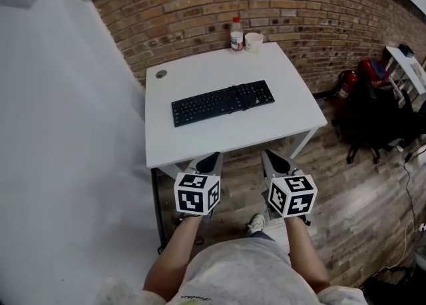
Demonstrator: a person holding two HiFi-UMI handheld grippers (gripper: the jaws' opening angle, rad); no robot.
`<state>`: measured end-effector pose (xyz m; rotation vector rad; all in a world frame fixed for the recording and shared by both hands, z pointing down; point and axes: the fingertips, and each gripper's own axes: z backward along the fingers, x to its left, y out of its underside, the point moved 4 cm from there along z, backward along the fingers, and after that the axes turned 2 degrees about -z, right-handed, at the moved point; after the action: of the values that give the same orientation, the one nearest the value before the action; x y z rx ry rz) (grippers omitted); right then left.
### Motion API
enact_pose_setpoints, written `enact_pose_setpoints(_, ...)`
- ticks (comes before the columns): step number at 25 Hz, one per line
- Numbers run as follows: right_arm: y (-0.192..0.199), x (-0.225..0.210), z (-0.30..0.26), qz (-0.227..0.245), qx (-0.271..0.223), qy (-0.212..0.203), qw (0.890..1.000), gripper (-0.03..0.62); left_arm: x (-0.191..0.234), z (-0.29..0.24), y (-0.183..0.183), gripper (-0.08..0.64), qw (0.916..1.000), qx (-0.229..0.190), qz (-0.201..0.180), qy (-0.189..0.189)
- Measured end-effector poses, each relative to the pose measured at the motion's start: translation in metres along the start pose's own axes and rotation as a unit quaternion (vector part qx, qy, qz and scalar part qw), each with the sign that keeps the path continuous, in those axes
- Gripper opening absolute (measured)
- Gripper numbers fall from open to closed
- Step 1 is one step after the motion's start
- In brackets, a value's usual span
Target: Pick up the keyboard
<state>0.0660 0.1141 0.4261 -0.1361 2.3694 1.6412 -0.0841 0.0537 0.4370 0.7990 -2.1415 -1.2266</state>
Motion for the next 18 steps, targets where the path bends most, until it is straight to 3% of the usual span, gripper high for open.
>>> enact_pose_setpoints(7, -0.022, -0.053, -0.029, -0.010, 0.008, -0.019, 1.000, 0.011, -0.007, -0.055, -0.024, -0.011, 0.9999, 0.006, 0.006, -0.010)
enact_pose_setpoints(18, -0.040, -0.129, -0.063, -0.013, 0.021, -0.048, 0.999, 0.011, -0.003, -0.103, -0.027, -0.011, 0.9969, 0.017, 0.021, -0.074)
